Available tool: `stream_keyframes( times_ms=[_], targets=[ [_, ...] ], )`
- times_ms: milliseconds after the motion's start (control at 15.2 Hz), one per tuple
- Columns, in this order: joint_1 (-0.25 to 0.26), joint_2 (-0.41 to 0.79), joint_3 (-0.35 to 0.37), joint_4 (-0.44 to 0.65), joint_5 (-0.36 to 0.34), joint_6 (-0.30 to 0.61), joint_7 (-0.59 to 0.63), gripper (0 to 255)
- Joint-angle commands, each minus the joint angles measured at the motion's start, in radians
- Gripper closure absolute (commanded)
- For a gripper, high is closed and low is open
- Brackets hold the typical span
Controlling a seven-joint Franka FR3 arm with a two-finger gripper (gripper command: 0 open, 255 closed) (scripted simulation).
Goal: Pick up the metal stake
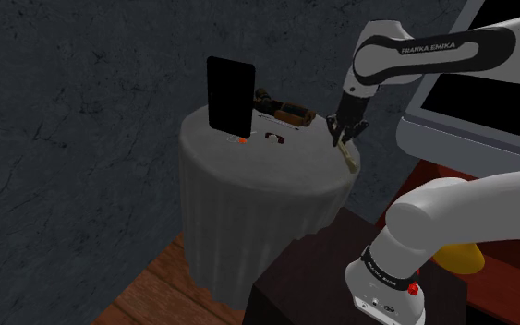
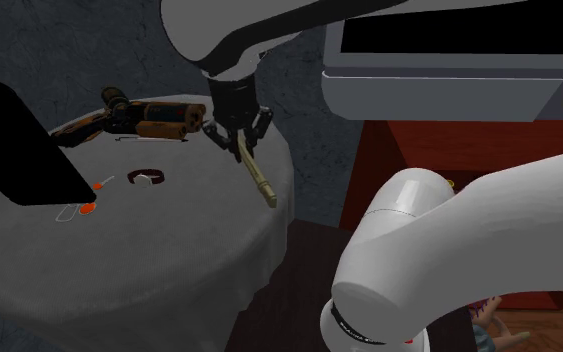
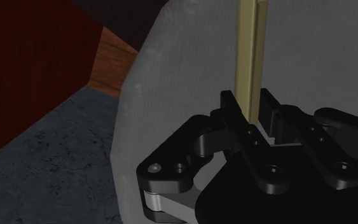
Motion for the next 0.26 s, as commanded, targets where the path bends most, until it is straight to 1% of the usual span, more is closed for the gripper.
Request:
stream_keyframes(
  times_ms=[0,198],
  targets=[
    [0.0,-0.009,0.003,0.024,0.002,-0.033,0.0,255],
    [0.001,-0.012,0.004,0.038,0.003,-0.05,-0.001,255]
  ],
)
